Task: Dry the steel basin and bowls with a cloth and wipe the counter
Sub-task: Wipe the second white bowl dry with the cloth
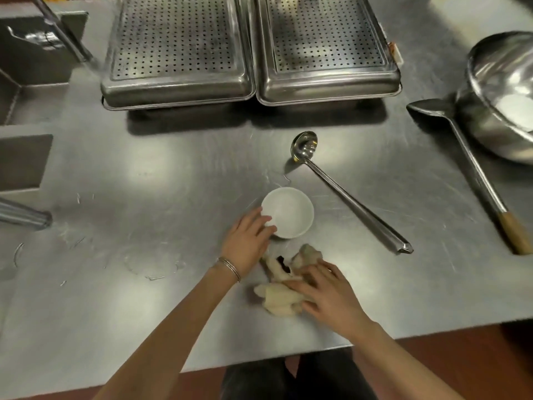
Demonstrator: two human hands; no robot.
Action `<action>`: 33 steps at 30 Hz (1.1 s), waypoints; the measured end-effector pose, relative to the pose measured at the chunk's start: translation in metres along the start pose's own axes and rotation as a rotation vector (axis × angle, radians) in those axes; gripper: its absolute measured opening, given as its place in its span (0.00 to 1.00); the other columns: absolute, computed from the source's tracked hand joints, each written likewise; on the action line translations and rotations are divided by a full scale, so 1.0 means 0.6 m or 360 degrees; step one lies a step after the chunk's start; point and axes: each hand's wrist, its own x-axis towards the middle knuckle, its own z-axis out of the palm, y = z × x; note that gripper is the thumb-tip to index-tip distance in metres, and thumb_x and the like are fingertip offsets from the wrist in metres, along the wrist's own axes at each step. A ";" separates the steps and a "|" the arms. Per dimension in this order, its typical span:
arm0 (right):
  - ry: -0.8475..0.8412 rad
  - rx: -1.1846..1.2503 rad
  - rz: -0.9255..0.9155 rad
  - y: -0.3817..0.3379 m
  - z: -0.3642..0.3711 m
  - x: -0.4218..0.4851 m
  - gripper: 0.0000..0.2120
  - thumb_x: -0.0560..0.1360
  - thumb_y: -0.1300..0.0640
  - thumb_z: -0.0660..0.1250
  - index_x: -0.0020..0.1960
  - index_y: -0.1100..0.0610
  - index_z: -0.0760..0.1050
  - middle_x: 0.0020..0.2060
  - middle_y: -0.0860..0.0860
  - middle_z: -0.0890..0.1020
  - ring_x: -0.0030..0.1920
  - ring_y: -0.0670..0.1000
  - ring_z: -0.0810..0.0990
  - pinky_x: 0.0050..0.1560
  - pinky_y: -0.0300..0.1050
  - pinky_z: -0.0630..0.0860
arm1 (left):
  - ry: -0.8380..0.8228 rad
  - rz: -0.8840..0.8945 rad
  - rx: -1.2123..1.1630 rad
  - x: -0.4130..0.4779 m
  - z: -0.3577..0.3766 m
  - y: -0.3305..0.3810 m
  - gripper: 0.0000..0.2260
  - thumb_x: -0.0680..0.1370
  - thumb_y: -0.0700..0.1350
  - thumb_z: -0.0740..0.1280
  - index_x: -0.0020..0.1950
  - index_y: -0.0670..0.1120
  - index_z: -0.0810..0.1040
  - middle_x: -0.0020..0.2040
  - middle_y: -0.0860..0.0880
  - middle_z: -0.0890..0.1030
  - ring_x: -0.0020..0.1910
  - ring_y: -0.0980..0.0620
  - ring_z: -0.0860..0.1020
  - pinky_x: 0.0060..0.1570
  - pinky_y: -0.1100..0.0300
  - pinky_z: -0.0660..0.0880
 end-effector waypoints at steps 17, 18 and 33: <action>-0.0224 0.0582 0.0600 0.115 -0.085 -0.056 0.32 0.68 0.31 0.58 0.53 0.58 0.78 0.48 0.47 0.75 0.53 0.50 0.71 0.53 0.41 0.66 | 0.0122 -0.1036 -0.0711 -0.056 -0.006 0.090 0.28 0.75 0.44 0.68 0.72 0.42 0.61 0.70 0.44 0.65 0.63 0.44 0.71 0.53 0.54 0.74; -0.0176 0.0614 0.0609 0.117 -0.090 -0.053 0.25 0.71 0.38 0.63 0.53 0.58 0.79 0.47 0.49 0.76 0.53 0.51 0.73 0.51 0.39 0.66 | 0.0121 -0.1116 -0.0742 -0.048 -0.009 0.095 0.30 0.74 0.43 0.69 0.73 0.43 0.60 0.70 0.44 0.66 0.62 0.43 0.72 0.54 0.55 0.72; 0.0270 0.1123 0.0497 0.063 -0.099 -0.033 0.07 0.78 0.54 0.62 0.47 0.43 0.68 0.41 0.46 0.78 0.41 0.43 0.75 0.40 0.30 0.67 | 0.0785 -0.1070 -0.1658 -0.041 -0.061 0.119 0.24 0.70 0.36 0.62 0.60 0.59 0.66 0.58 0.59 0.72 0.56 0.62 0.73 0.51 0.62 0.77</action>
